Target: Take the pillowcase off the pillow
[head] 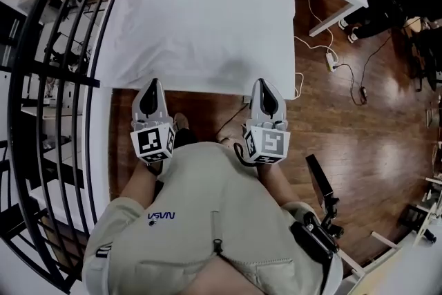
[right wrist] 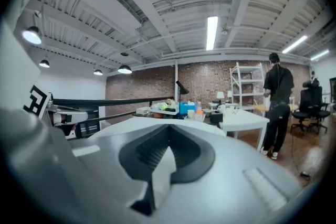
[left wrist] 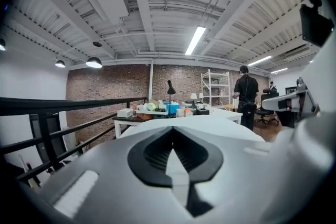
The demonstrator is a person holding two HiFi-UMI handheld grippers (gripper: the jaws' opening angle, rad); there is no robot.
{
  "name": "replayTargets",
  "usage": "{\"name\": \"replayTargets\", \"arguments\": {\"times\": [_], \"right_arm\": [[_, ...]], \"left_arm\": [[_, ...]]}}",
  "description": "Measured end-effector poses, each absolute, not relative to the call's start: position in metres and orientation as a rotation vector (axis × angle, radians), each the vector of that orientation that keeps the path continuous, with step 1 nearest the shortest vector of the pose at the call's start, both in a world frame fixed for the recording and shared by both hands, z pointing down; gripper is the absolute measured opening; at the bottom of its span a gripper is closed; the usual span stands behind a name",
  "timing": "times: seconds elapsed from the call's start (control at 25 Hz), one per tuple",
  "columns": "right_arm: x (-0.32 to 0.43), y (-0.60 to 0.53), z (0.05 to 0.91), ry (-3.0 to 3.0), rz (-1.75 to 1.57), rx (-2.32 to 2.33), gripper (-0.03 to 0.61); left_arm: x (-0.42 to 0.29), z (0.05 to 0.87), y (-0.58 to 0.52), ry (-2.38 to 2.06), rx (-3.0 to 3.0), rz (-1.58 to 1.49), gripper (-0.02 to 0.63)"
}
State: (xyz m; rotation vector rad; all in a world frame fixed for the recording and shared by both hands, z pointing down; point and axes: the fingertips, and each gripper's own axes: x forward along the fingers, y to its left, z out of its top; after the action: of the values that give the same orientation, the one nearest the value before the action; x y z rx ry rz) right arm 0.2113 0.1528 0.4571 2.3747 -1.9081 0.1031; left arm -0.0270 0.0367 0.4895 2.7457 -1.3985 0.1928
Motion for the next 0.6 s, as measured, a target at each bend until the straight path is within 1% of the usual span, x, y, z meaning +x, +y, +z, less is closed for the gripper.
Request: {"name": "replayTargets", "arguments": {"times": [0.28,0.52,0.6], "right_arm": [[0.218,0.112,0.443,-1.695,0.09,2.481,0.003],[0.221,0.096,0.446,-1.624,0.094,2.498,0.005],[0.228,0.092,0.448,-1.62,0.101,2.502,0.012]], "left_arm": [[-0.025,0.481,-0.033,-1.242,2.839,0.183,0.008],[-0.015,0.489,-0.06,-1.137,2.876,0.223,0.049],[-0.012,0.491,-0.065,-1.125,2.887,0.235,0.079]]}}
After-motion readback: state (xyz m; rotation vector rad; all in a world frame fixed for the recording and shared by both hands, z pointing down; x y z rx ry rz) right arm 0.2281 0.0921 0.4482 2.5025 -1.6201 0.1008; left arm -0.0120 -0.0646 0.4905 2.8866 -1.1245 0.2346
